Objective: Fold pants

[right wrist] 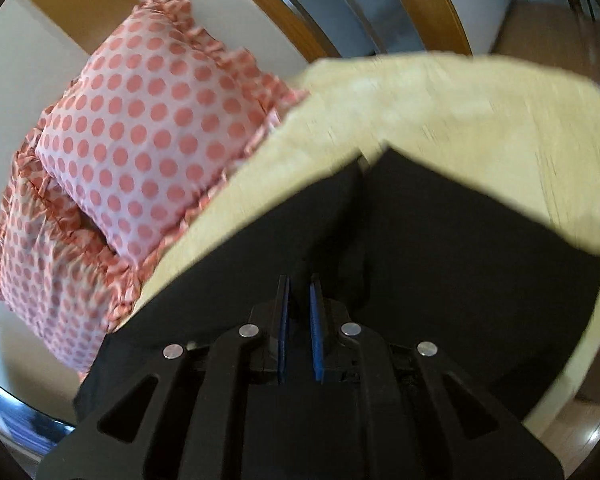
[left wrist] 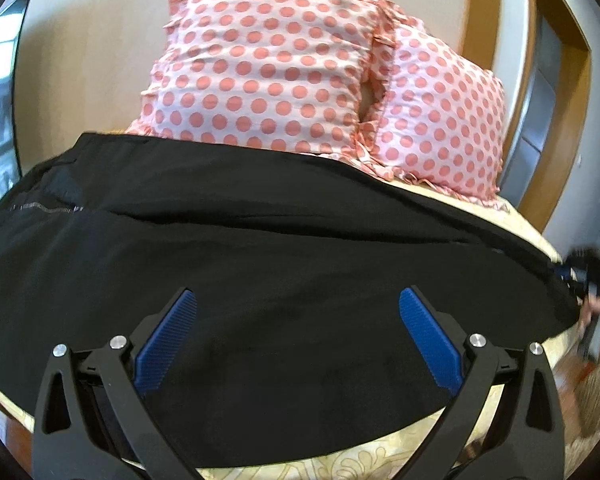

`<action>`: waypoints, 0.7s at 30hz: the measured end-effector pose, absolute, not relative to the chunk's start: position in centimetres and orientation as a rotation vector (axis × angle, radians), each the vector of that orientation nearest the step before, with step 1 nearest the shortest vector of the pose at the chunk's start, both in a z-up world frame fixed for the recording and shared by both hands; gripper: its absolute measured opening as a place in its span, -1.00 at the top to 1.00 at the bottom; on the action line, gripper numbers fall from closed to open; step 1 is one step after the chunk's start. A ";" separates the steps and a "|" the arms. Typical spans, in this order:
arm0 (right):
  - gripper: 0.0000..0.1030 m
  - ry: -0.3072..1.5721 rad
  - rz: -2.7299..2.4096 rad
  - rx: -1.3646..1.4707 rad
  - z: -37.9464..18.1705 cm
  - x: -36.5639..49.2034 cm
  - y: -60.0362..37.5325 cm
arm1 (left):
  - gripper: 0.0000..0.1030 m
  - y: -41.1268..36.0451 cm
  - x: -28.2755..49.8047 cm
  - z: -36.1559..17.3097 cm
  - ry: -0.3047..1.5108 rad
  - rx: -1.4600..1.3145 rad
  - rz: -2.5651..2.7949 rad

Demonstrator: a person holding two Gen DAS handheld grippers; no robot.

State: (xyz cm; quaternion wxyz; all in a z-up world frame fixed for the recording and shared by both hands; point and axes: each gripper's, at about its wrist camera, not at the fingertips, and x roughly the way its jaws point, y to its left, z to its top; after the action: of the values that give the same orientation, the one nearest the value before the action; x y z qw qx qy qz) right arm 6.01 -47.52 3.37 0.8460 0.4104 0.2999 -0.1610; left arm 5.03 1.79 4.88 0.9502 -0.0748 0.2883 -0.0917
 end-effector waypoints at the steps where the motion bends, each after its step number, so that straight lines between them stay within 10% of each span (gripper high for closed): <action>1: 0.79 0.637 -0.333 0.886 3.1 5.7 -47.6 | -0.96 2.0 5.0 4.9 0.589 -0.166 -0.182; 6: 0.01 0.637 -0.356 1.008 2.7 4.6 -48.5 | -0.96 2.9 4.5 5.0 0.580 -0.197 -0.136; 21: 0.14 0.619 -0.309 1.112 2.2 1.8 -46.6 | -0.96 4.5 5.7 4.4 0.631 -0.256 -0.072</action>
State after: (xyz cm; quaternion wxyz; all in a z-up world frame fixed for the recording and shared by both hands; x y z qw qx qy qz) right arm 1.82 -46.61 2.23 0.7930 0.5173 0.2879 -0.1436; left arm 5.73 4.48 4.43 0.9419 -0.1255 0.3095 -0.0354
